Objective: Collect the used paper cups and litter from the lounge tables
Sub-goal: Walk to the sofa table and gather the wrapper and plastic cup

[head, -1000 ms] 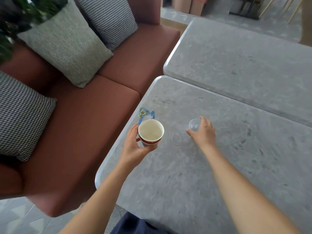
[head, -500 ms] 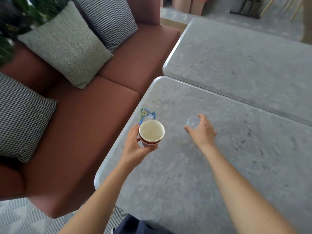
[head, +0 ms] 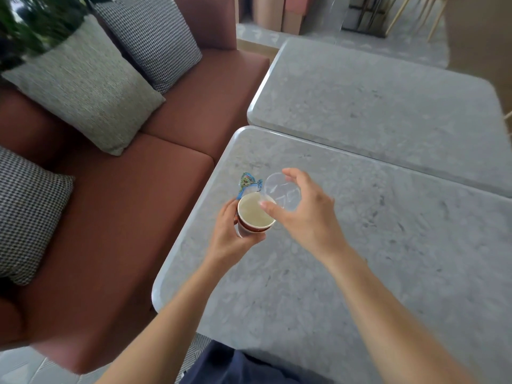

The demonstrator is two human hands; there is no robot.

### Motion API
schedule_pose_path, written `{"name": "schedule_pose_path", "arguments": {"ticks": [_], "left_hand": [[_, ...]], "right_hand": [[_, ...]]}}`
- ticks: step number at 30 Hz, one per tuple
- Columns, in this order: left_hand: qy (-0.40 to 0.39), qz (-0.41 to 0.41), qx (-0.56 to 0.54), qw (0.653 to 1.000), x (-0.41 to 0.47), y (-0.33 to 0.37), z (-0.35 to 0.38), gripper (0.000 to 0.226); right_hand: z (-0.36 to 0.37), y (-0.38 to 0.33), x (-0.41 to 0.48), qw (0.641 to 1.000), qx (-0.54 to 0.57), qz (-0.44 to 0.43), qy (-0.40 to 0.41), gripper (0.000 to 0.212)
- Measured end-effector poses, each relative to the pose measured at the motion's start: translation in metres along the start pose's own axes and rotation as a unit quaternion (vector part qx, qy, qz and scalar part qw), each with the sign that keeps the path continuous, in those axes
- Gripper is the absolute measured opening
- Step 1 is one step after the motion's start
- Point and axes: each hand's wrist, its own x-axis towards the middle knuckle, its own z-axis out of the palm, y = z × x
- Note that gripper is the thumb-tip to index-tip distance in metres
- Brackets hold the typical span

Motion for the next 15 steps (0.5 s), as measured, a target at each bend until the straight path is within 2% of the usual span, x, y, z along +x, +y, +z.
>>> {"name": "schedule_pose_path", "arguments": {"ticks": [9, 12, 15], "left_hand": [[-0.030, 0.052, 0.002, 0.998, -0.022, 0.017, 0.016, 0.065], [-0.032, 0.058, 0.013, 0.998, -0.025, 0.018, 0.020, 0.073], [-0.040, 0.065, 0.002, 0.997, -0.029, 0.020, 0.023, 0.067]], "right_hand": [[0.022, 0.007, -0.027, 0.992, -0.120, 0.023, -0.041, 0.070], [0.025, 0.015, -0.033, 0.991, -0.122, 0.032, -0.043, 0.072], [0.022, 0.019, -0.039, 0.993, -0.107, 0.040, -0.035, 0.072]]}}
